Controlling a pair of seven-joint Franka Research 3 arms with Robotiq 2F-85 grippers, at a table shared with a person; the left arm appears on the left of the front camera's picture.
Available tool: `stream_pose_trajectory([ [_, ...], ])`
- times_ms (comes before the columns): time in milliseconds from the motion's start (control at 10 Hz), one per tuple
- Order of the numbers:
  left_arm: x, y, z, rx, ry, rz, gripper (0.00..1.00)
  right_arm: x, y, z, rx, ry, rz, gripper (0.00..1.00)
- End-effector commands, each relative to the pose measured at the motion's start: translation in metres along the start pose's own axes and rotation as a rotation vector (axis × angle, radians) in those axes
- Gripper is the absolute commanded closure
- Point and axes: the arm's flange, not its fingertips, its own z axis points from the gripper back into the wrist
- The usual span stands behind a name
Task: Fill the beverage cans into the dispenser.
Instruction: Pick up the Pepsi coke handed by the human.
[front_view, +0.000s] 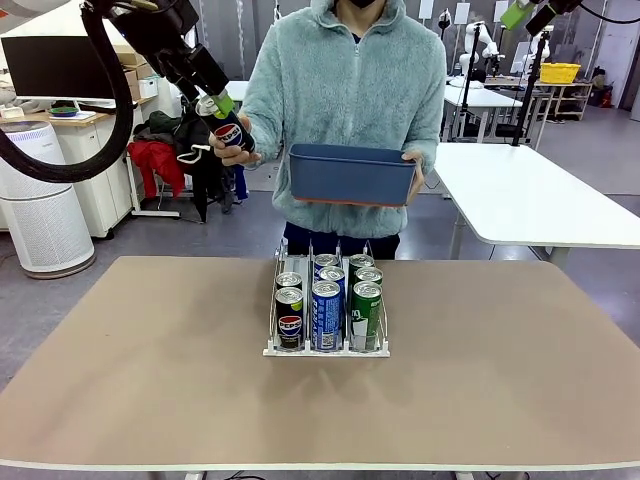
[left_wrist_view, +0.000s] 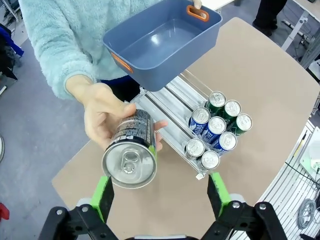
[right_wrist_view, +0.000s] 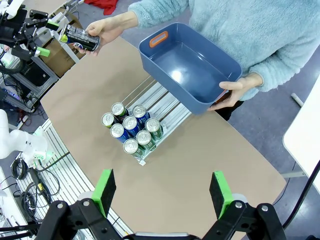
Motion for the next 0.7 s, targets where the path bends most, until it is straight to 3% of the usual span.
stream_pose_trajectory([
  [0,0.001,0.0,0.003,0.002,-0.005,0.0,0.0,-0.002,0.002,0.0,0.008,-0.002,0.004,0.0],
  [600,0.007,0.015,-0.009,0.048,-0.024,0.018,0.0,-0.002,0.002,0.0,0.008,-0.002,0.004,0.0],
])
